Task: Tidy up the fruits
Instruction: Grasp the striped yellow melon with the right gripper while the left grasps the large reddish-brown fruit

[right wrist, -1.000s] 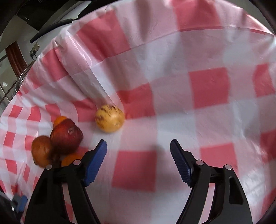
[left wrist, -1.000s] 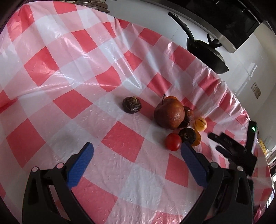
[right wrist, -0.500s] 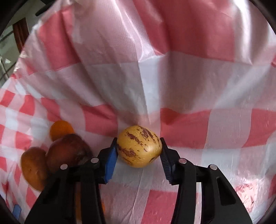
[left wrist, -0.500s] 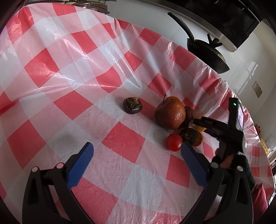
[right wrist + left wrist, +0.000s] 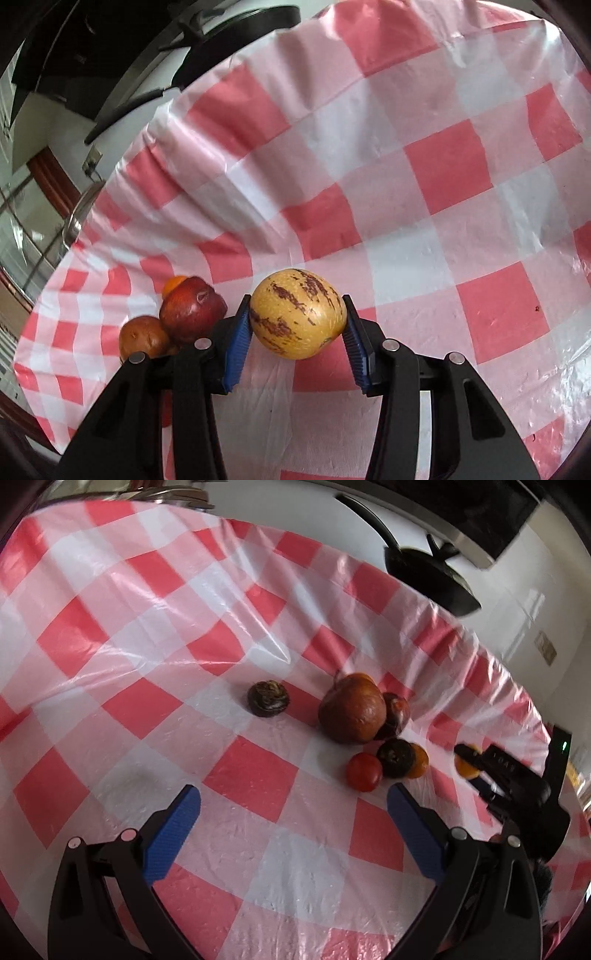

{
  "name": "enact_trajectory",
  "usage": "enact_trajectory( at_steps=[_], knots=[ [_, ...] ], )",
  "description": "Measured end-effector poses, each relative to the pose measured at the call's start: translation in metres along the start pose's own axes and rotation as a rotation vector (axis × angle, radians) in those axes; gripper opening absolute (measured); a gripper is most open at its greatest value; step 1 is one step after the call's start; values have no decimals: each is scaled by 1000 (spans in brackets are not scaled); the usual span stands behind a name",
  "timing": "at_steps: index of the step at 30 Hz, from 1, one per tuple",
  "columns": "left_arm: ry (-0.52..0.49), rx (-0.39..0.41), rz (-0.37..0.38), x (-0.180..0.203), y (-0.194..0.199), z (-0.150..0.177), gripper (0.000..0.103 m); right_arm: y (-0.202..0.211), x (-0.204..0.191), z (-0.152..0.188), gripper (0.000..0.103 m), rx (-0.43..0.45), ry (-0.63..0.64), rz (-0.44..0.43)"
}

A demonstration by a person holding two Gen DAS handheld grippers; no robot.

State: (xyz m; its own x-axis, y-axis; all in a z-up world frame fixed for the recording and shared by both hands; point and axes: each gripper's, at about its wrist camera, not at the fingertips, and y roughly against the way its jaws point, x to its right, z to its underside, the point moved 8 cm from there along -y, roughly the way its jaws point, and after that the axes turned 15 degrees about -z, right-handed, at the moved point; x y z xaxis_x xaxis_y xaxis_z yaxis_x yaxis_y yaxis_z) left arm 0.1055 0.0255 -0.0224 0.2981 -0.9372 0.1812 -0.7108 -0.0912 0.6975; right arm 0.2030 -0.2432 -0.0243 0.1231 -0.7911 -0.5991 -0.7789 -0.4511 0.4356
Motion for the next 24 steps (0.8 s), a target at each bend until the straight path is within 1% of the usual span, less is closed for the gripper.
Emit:
enact_trajectory(
  at_steps=[2,5,6,7,8,12,15,19,21,22,23,24],
  knots=[
    [-48,17,-7,10,-3,-6,101,2,-3,1,46,2,3,-11],
    [-165,48,-60,32,-18,-23,101,9,-3,2,46,-2,6,-16],
    [-190,50,-81,37,-23,-28,101,11,-2,3,46,-2,7,-18],
    [-228,45,-123,44,-33,-34,101,11,-3,3,46,-2,7,-19],
    [-262,35,-143,50,-41,-38,101,9,-4,2,46,-3,8,-20],
    [-366,-6,-145,72,-63,-45,101,10,-3,3,46,-6,8,-19],
    [-411,-11,-194,77,-75,-49,101,9,-4,3,46,-10,10,-17],
    [-430,-50,-217,81,-97,-51,101,8,-4,4,46,-14,12,-17],
    [-442,-36,-247,83,-103,-54,100,7,-5,4,46,-16,13,-18],
    [-445,-32,-244,84,-104,-55,97,7,-5,4,46,-16,13,-18],
    [-450,-24,-235,85,-103,-55,82,7,-4,4,46,-16,13,-18],
    [-458,-24,-180,90,-101,-52,67,7,-4,4,46,-16,13,-18]
  ],
)
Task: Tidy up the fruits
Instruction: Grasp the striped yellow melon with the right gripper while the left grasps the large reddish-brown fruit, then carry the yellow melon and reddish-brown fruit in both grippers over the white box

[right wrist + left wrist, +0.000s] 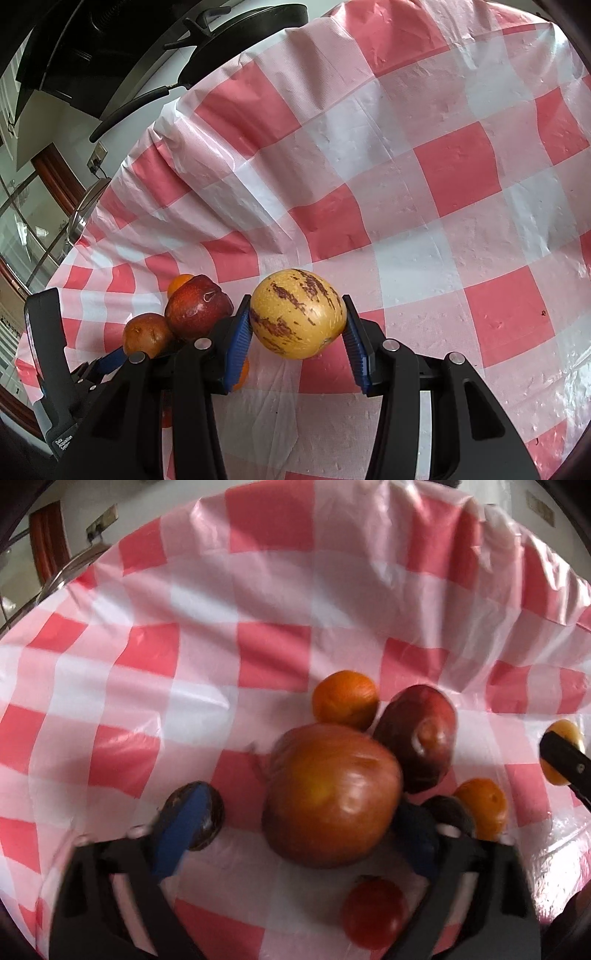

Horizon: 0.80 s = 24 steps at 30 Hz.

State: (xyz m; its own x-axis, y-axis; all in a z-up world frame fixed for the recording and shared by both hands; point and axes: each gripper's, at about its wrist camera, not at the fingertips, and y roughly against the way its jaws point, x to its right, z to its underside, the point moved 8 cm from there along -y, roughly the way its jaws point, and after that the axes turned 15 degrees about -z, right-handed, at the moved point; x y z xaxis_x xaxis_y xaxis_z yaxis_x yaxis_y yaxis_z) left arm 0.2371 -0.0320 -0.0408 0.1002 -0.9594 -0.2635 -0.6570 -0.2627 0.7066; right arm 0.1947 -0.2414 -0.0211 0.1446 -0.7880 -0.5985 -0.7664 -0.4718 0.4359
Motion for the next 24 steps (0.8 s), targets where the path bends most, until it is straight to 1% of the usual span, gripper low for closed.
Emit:
enact_trajectory(
  at_steps=[1,2,4,6,8,10,11,14,16,20,24],
  knots=[
    [2,-4,13,2,1,1,60,0,0,0,46,0,1,-1],
    [8,-2,9,0,2,2,60,0,0,0,46,0,1,-1],
    [58,4,50,-6,5,4,60,0,0,0,46,0,1,-1],
    [103,8,58,-16,7,5,60,0,0,0,46,0,1,-1],
    [154,-13,90,-26,2,8,60,0,0,0,46,-2,1,-1],
    [186,-41,118,-33,-4,12,60,-1,-1,1,46,-4,2,-2],
    [199,-42,130,-37,-8,11,60,-2,-1,1,46,-7,4,-2],
    [218,-22,146,-44,-7,12,60,-3,-1,1,46,-8,4,-3],
    [203,-6,136,-47,-5,13,60,-2,-1,1,46,-8,3,-2],
    [205,20,132,-47,-2,13,60,-2,-1,1,46,-6,1,-3],
    [251,36,129,-55,11,17,60,-3,0,1,46,-9,-7,-1]
  ],
)
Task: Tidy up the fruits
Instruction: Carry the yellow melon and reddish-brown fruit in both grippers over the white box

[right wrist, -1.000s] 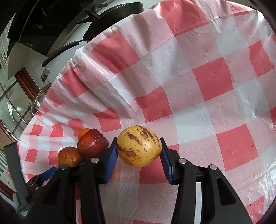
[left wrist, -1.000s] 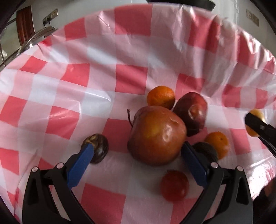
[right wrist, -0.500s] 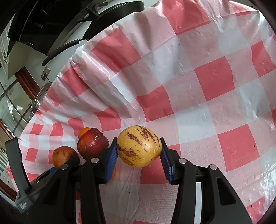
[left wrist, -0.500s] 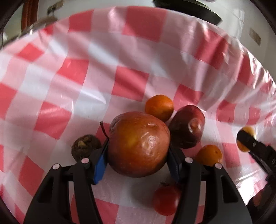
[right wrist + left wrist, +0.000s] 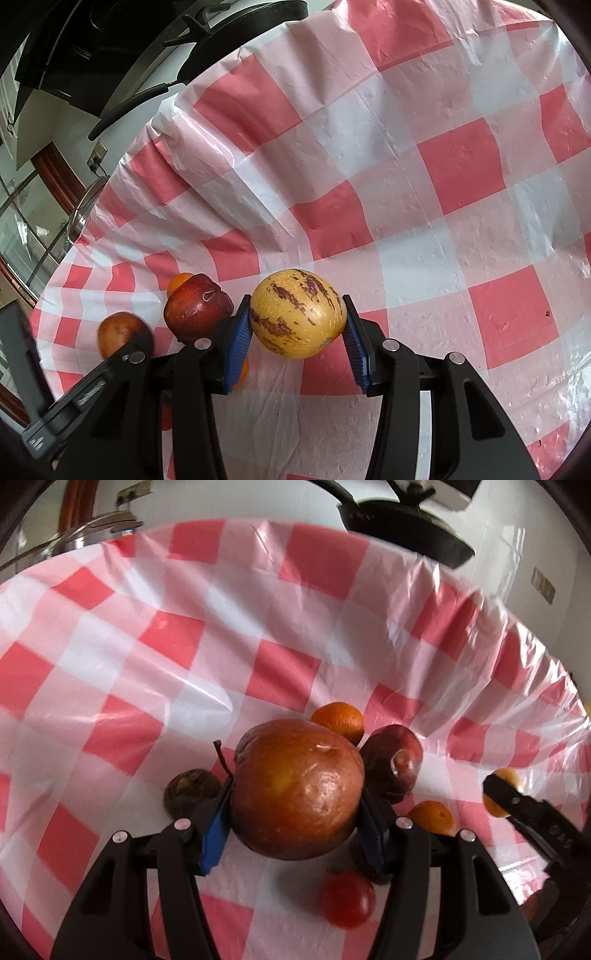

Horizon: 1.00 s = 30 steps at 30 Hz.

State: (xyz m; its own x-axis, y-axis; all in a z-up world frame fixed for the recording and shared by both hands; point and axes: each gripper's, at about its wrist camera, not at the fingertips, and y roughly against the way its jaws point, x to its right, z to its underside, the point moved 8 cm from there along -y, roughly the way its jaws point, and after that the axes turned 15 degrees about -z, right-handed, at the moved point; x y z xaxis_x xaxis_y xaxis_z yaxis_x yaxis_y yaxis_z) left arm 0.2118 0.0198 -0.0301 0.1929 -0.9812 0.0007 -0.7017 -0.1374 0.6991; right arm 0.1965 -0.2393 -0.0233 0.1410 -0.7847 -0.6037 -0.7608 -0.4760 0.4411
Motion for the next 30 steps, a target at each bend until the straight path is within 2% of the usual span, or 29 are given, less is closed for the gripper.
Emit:
enact_trajectory(
  at_steps=[7,8,14,21,24,30],
  knots=[
    [85,56,-54,-29,62,26,60,1,1,0,46,6,-10,8],
    [102,54,-58,-20,71,27,60,1,2,0,46,7,-11,11],
    [193,8,-69,-55,105,69,60,7,3,-1,46,35,-21,17],
    [168,-22,-66,-61,139,114,60,11,-1,1,46,21,-5,-1],
    [132,-24,-75,-63,151,130,60,23,-2,14,46,6,-41,5],
    [166,-68,-62,-73,149,153,60,63,-23,61,46,-31,-58,-16]
  ],
)
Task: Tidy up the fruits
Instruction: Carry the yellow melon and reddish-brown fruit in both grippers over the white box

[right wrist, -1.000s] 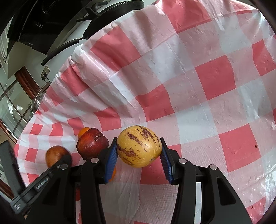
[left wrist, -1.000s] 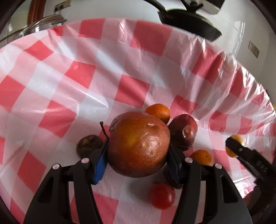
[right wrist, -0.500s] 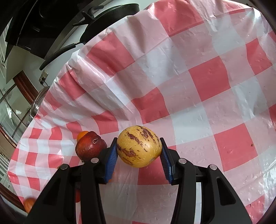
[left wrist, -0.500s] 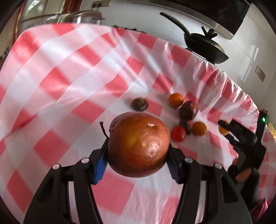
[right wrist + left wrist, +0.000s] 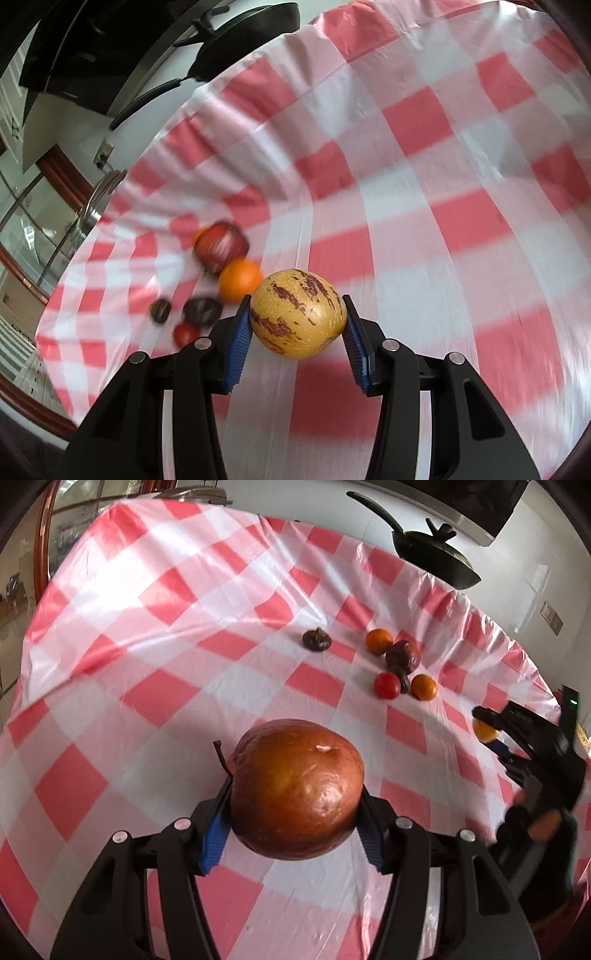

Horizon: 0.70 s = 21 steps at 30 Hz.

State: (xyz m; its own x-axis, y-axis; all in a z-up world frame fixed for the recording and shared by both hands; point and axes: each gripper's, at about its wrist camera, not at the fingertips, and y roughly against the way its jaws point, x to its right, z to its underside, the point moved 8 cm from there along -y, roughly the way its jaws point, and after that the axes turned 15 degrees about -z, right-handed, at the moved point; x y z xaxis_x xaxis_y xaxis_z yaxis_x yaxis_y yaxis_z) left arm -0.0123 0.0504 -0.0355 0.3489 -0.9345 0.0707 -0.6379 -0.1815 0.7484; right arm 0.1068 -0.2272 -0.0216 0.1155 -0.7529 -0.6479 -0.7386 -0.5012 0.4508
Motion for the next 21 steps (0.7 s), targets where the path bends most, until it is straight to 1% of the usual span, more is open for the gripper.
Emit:
enact_trajectory(
  at_steps=[3,7,12,15,21],
  knots=[
    [14,7,8,-3,2,1,60,16,-13,23,46,-30,6,-14],
    [27,11,15,-8,7,4,60,36,-34,50,46,-45,17,-38],
    [20,30,21,-19,22,13,60,54,-65,84,46,-75,74,-75],
    [13,47,11,-33,33,21,60,61,-86,108,46,-107,133,-92],
    [8,94,-29,-78,58,36,60,70,-134,160,46,-187,262,-125]
  ],
)
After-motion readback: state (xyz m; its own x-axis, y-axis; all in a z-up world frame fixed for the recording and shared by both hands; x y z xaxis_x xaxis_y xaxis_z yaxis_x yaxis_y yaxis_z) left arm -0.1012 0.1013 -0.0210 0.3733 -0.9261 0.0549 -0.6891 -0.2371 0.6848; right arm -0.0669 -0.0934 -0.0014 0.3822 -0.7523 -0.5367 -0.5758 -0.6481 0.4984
